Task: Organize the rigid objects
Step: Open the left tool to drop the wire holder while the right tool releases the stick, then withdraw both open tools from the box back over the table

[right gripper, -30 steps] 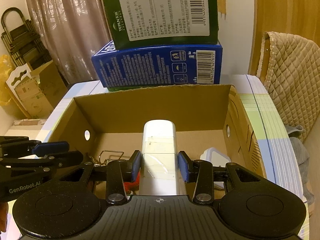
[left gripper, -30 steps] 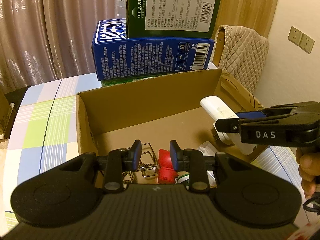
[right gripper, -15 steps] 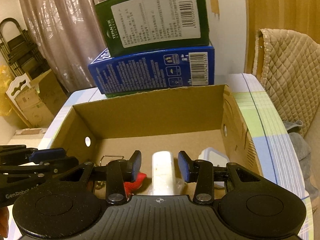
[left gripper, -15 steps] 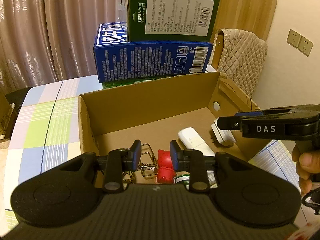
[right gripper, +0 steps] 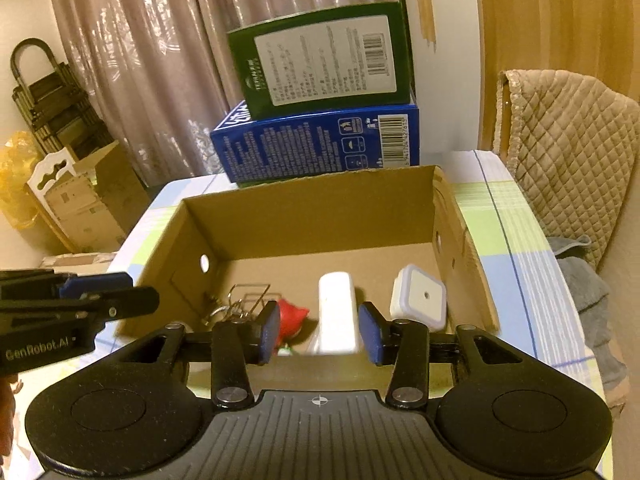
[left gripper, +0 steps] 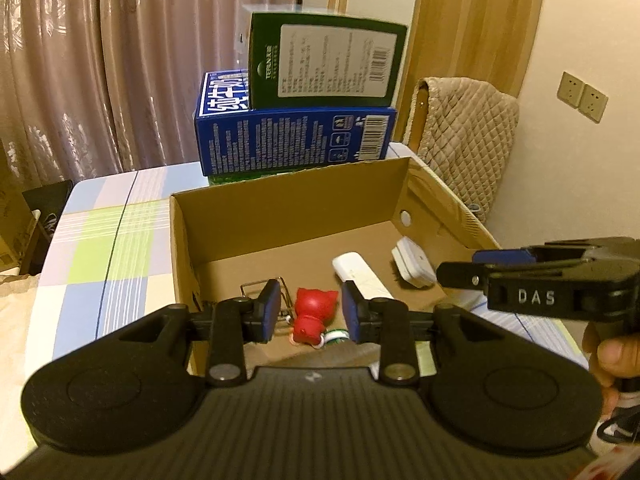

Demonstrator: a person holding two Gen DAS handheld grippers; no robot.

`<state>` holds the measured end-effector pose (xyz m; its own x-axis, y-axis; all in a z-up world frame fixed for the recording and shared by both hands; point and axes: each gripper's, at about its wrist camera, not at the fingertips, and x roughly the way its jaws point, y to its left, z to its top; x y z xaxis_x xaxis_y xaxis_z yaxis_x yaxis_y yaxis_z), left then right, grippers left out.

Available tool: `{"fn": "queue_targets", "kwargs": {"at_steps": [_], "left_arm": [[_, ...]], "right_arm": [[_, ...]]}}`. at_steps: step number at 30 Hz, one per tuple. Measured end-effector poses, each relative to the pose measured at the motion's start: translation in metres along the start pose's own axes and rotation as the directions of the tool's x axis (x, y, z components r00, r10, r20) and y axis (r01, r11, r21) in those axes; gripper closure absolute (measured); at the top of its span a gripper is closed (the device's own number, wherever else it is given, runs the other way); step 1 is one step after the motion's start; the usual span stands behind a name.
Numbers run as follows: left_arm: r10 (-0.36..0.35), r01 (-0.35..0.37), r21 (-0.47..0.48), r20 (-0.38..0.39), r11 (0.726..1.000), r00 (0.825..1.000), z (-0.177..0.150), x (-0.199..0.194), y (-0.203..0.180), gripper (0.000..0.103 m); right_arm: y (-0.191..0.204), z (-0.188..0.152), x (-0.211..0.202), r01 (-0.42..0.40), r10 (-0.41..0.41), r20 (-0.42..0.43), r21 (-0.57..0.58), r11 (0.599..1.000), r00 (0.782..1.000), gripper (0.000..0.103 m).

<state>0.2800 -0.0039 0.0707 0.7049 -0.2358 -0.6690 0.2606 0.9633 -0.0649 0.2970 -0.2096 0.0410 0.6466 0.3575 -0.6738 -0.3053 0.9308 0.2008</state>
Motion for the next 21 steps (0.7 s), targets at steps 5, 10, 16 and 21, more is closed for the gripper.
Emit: {"fn": "queue_targets", "kwargs": {"at_steps": [5, 10, 16, 21], "left_arm": [[-0.002, 0.002, -0.006, 0.015, 1.000, 1.000, -0.014, -0.034, -0.012, 0.071], [0.003, -0.002, -0.032, 0.023, 0.999, 1.000, -0.032, -0.066, -0.021, 0.066], [0.026, -0.023, -0.045, 0.055, 0.999, 0.998, -0.058, -0.106, -0.032, 0.050], [0.022, -0.016, -0.082, 0.073, 0.997, 0.997, -0.079, -0.130, -0.031, 0.031]], "right_arm": [[0.003, -0.018, -0.034, 0.000, 0.000, 0.011, 0.024, 1.000, 1.000, 0.056], [0.009, -0.037, -0.067, 0.008, -0.009, 0.022, 0.023, 1.000, 1.000, 0.049], [0.019, -0.068, -0.101, 0.027, -0.028, 0.027, 0.011, 1.000, 0.999, 0.035], [0.023, -0.092, -0.126, 0.039, -0.041, 0.050, 0.038, 0.999, 0.998, 0.028]]}}
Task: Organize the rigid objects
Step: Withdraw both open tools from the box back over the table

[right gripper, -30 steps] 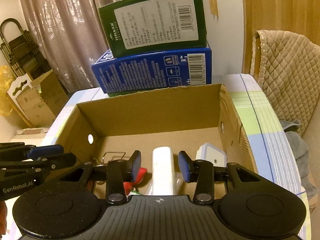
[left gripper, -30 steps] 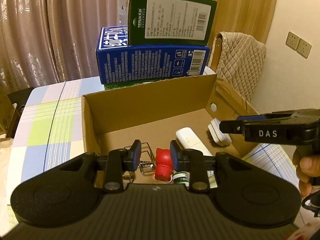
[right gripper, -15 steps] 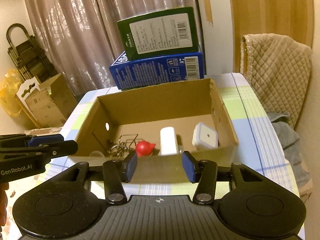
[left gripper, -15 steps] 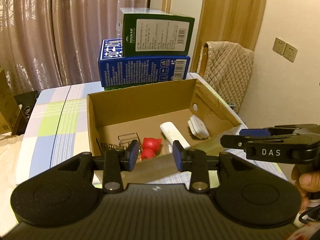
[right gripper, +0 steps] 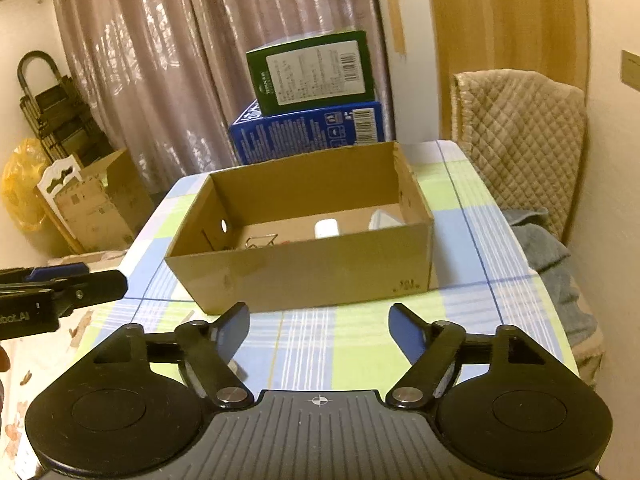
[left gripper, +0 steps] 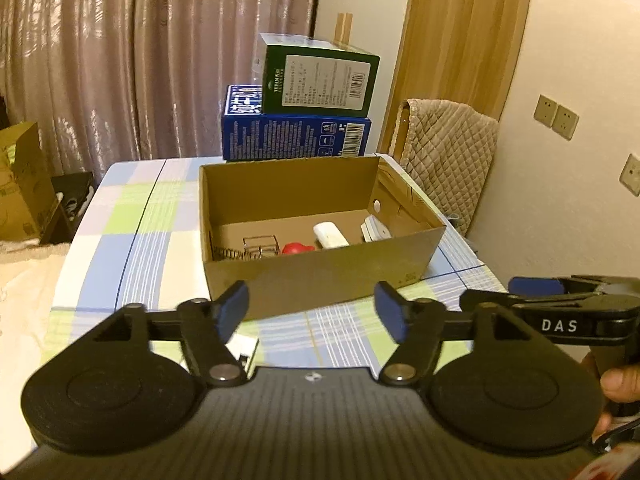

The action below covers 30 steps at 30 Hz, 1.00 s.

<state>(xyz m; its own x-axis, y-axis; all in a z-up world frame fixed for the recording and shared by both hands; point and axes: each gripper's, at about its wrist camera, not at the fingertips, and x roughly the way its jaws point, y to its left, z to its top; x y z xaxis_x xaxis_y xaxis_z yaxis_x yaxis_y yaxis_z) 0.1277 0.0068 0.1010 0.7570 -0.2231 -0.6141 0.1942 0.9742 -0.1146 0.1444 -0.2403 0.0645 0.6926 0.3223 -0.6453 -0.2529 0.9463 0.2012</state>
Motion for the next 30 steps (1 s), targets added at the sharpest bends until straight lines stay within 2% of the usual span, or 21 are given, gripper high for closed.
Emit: {"fn": "queue_targets", "kwargs": {"at_steps": [2, 7, 11, 30], "left_arm": [[0.004, -0.004, -0.009, 0.008, 1.000, 1.000, -0.007, -0.009, 0.001, 0.023], [0.032, -0.031, -0.038, 0.027, 0.999, 0.999, -0.027, -0.028, 0.003, 0.016], [0.053, -0.052, -0.023, 0.025, 0.998, 0.998, -0.041, -0.038, 0.003, 0.010], [0.087, -0.087, 0.022, 0.000, 0.996, 0.996, -0.072, -0.046, 0.015, 0.008]], "right_arm": [[0.000, -0.008, -0.007, 0.010, -0.010, -0.010, 0.004, 1.000, 1.000, 0.027], [0.004, -0.029, -0.024, 0.042, -0.042, -0.022, 0.004, 0.999, 0.999, 0.027], [0.006, -0.041, -0.034, 0.059, -0.059, -0.023, 0.000, 0.998, 0.998, 0.026], [0.004, -0.064, -0.029, 0.058, -0.057, -0.074, 0.001, 0.998, 0.996, 0.026]]}}
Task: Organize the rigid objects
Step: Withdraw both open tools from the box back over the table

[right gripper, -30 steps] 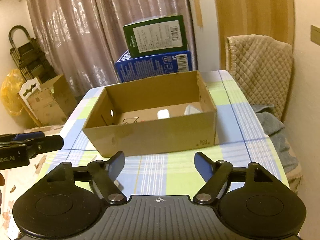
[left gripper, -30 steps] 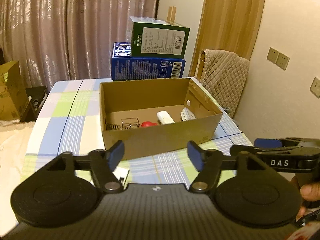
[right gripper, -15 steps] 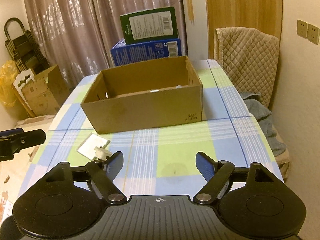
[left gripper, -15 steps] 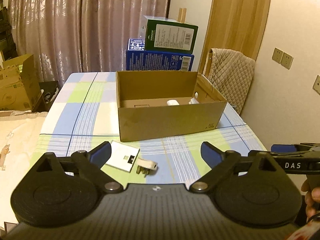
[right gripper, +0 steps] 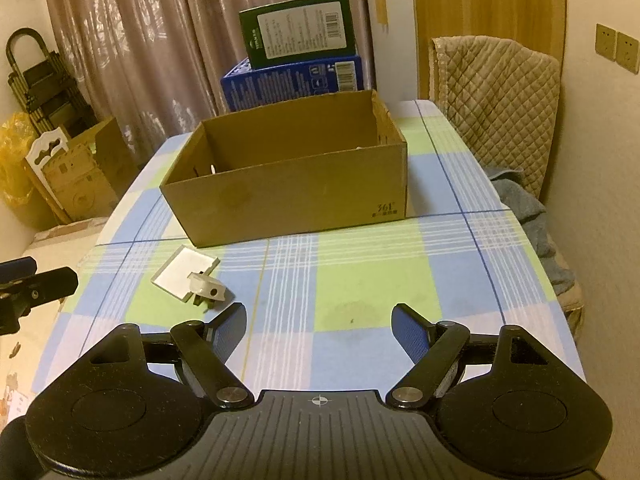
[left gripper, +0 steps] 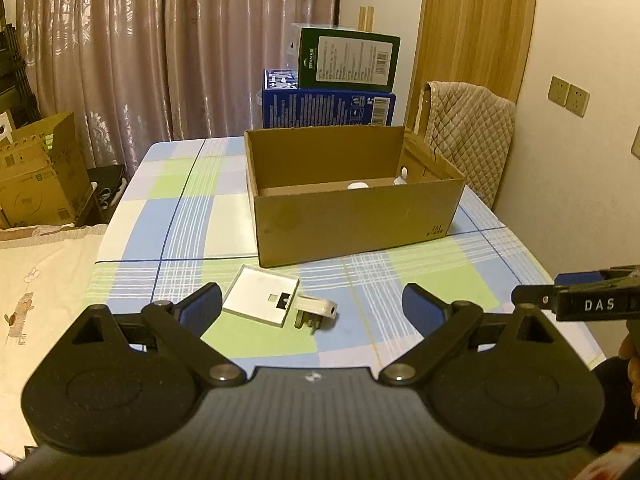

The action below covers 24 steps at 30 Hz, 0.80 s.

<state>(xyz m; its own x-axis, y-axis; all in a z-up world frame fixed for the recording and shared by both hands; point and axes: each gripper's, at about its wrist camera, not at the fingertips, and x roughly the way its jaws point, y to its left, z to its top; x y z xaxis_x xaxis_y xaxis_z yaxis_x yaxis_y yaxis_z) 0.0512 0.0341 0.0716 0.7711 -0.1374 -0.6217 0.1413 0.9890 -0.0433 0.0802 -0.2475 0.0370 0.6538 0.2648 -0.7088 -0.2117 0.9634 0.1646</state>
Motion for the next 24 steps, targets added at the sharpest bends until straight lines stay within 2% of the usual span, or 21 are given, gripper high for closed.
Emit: {"fn": "queue_targets", "kwargs": {"at_steps": [19, 24], "left_arm": [[0.007, -0.007, 0.007, -0.015, 1.000, 1.000, -0.013, 0.010, 0.016, 0.008], [0.017, -0.017, -0.001, -0.012, 1.000, 1.000, -0.017, 0.015, 0.027, 0.008]], "right_arm": [[-0.002, -0.010, 0.013, -0.010, 0.010, -0.021, 0.010, 1.000, 1.000, 0.026], [0.004, -0.015, 0.020, -0.036, 0.036, -0.025, -0.008, 0.999, 0.999, 0.026]]}}
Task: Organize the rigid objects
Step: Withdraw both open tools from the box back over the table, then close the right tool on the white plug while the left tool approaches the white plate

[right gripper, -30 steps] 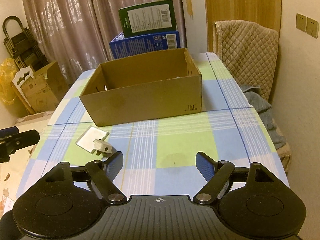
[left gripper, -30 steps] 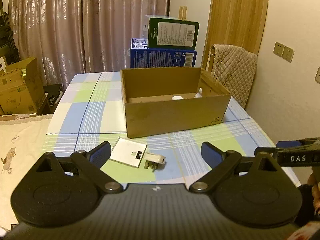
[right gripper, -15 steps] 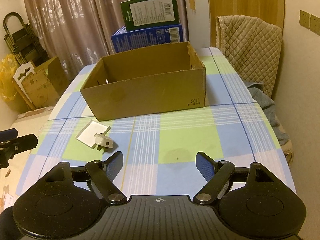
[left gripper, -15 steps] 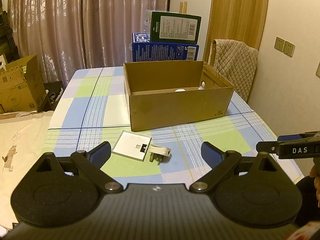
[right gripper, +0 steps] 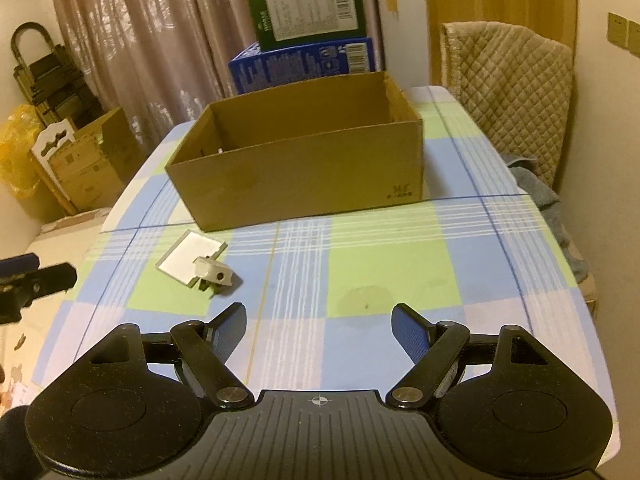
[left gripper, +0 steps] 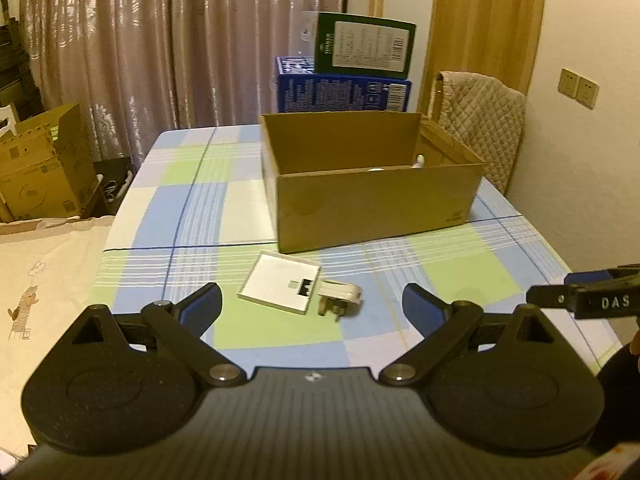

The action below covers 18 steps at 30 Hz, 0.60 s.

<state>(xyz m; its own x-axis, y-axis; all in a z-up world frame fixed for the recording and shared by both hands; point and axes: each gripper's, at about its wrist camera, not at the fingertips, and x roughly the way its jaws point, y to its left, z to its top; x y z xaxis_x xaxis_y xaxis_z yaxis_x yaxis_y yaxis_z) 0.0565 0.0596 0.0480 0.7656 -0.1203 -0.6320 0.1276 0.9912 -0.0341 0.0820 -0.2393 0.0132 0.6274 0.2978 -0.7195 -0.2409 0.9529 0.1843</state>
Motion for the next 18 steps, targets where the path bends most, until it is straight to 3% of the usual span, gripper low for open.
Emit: {"fn": "queue_targets", "kwargs": {"at_steps": [4, 18], "left_arm": [[0.007, -0.007, 0.002, 0.012, 1.000, 1.000, -0.002, 0.006, 0.012, 0.008], [0.043, -0.042, 0.006, -0.097, 0.999, 0.994, 0.001, 0.080, 0.051, 0.008]], "right_arm": [[0.009, -0.004, 0.011, -0.037, 0.037, -0.010, -0.032, 0.999, 0.999, 0.026], [0.040, 0.001, 0.090, -0.180, 0.178, -0.062, -0.034, 0.983, 0.982, 0.026]]}}
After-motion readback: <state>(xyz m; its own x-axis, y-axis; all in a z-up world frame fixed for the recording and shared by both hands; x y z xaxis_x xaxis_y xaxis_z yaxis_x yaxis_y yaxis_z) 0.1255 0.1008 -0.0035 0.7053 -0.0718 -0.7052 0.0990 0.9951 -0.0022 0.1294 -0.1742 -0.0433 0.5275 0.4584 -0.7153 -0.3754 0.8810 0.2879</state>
